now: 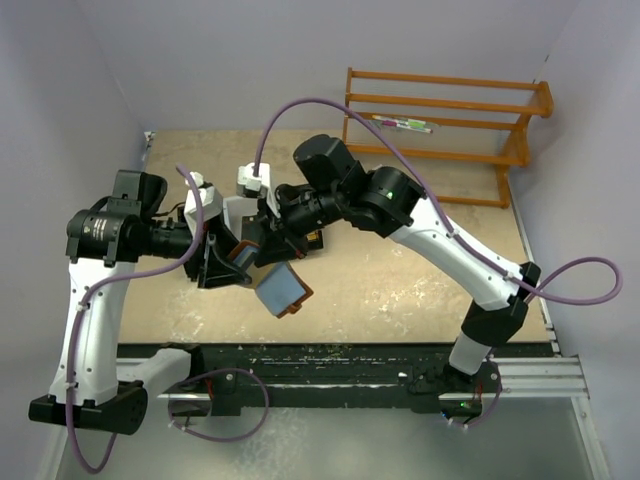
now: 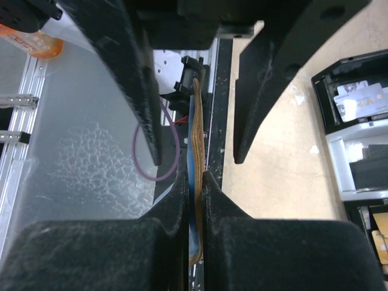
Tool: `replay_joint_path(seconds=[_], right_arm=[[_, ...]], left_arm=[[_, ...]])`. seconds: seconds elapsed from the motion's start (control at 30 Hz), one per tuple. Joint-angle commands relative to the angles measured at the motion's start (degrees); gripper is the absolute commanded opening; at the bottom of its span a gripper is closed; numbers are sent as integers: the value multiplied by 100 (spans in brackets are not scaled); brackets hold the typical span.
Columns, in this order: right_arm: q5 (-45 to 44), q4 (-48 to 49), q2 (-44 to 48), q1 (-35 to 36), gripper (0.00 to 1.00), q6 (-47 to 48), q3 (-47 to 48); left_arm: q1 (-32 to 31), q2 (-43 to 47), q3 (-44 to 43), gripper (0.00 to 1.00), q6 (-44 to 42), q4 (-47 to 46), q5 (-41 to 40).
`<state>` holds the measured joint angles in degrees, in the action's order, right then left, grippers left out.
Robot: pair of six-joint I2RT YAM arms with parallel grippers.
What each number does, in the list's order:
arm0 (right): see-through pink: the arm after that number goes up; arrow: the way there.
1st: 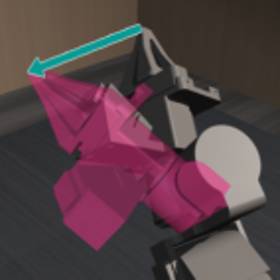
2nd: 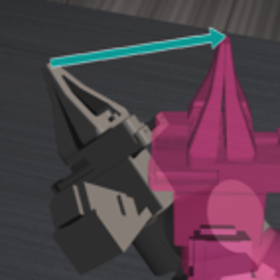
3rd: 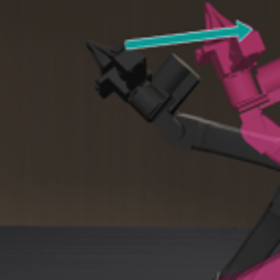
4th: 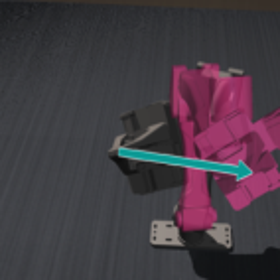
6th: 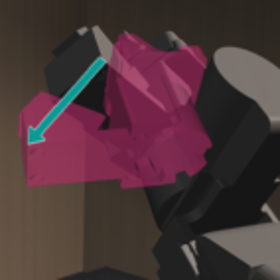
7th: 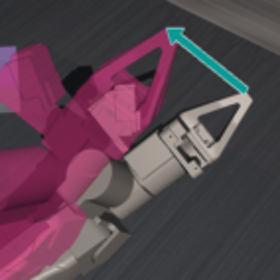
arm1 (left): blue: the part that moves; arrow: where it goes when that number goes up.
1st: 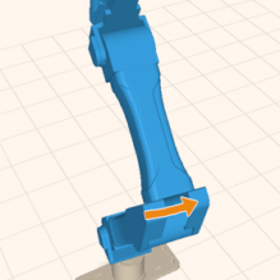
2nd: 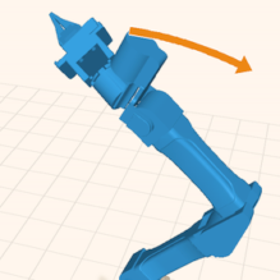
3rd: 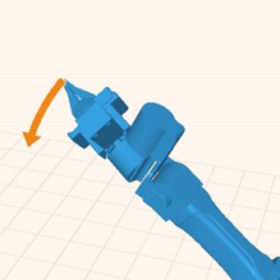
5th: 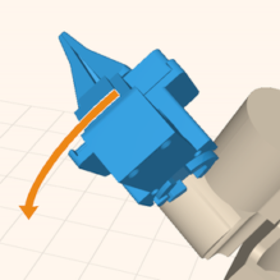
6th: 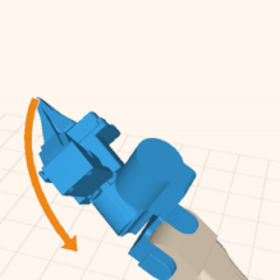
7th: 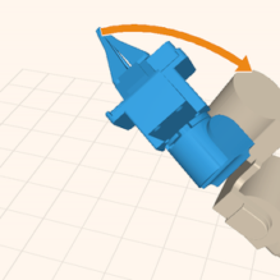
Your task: Take the credit cards out of the card holder
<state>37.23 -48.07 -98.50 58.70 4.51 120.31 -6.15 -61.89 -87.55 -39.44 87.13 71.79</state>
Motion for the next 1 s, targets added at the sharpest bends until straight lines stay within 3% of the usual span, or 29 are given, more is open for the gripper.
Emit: replay_joint_path(seconds=[0.0,0.03,0.2,0.33,0.4,0.53,0.6,0.8,0.97], right_arm=[[274,115,168,0,0,153,341],[285,131,179,1,0,159,324],[174,225,220,-1,0,133,257],[-917,1118,631,-188,54,-635,-220],[-1642,1839,1038,-556,63,-1549,-676],[-3071,3564,2547,-781,66,-2891,-2282],[-3416,4465,3156,-781,66,-3209,-2990],[-2305,5445,3313,-537,62,-4264,-4000],[-1834,5791,2821,-333,59,-4499,-4202]], left_arm=[[-29,-10,112,57,-51,-111,-166],[-22,-14,108,52,-69,-109,-161],[-20,-72,-10,0,79,-186,-106],[-18,-23,-59,0,894,-739,14],[-18,144,66,0,1874,-1538,-162],[-18,503,418,0,3635,-3344,-953],[-9,581,502,0,4147,-3760,-1139],[23,653,783,0,4932,-4295,-1543],[78,667,839,0,5377,-4594,-1038]])
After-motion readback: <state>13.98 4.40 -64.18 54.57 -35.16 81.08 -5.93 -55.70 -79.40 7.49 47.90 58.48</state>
